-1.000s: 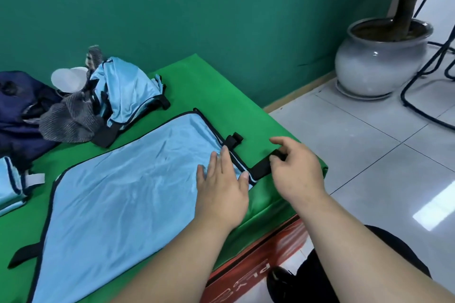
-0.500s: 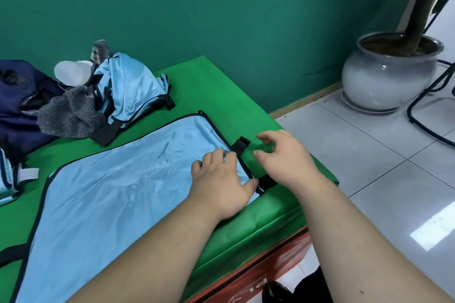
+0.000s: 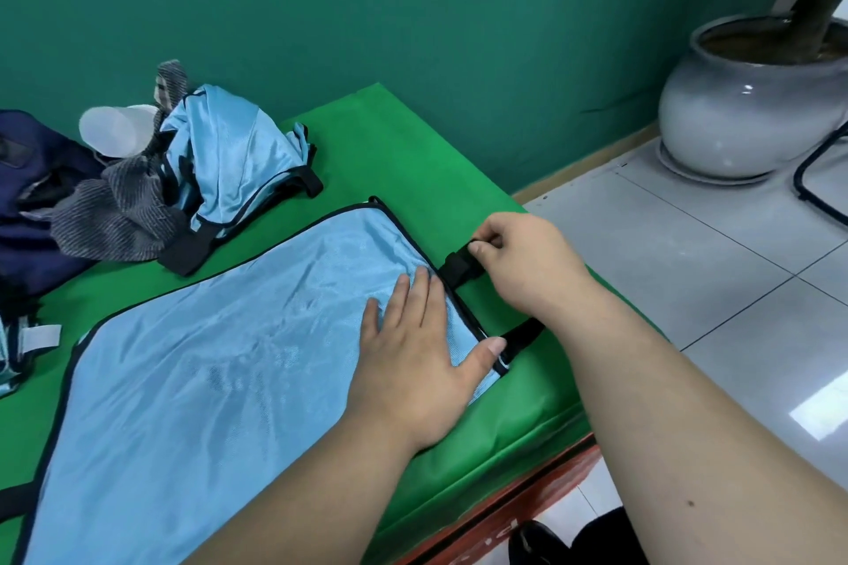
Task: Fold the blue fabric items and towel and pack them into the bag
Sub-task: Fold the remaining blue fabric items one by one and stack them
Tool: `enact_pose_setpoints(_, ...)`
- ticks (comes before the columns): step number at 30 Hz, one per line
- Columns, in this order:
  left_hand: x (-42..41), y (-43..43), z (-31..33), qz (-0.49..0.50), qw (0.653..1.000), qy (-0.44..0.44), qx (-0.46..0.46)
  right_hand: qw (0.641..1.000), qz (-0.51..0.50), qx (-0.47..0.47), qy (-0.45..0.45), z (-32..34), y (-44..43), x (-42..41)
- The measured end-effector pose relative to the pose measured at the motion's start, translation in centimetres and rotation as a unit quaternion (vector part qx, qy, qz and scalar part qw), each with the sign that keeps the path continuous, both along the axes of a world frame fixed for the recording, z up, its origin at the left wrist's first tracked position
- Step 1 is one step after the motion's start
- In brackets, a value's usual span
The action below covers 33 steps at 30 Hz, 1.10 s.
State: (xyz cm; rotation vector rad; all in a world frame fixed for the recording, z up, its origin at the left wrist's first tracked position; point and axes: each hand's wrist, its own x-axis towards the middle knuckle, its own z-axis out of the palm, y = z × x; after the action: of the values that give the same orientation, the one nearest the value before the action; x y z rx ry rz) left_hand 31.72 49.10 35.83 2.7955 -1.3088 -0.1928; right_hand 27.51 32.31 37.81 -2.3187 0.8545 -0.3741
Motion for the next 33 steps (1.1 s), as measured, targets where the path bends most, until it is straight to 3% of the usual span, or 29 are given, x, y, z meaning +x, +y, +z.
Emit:
enact_pose_setpoints(12, 0.0, -0.1, -0.1, -0.011, 1.000, -0.008, 0.002, 0.992, -0.091, 0.036, -0.076, 0.0, -0.9, 0.1)
enact_pose_setpoints(19, 0.2, -0.1, -0.5, -0.010, 1.000, -0.017, 0.004, 0.999, 0.032, 0.001, 0.009, 0.7, -0.4, -0.5)
enact_pose_setpoints(26, 0.2, -0.5, -0.3, -0.004, 0.999, -0.004, 0.038, 0.994, 0.047, 0.076, -0.057, 0.4, -0.3, -2.4)
enact_pose_setpoints(33, 0.5, -0.9, 0.3, -0.002, 0.997, 0.030, 0.072, 0.990, 0.112, -0.019, 0.086, 1.0, -0.2, -4.6)
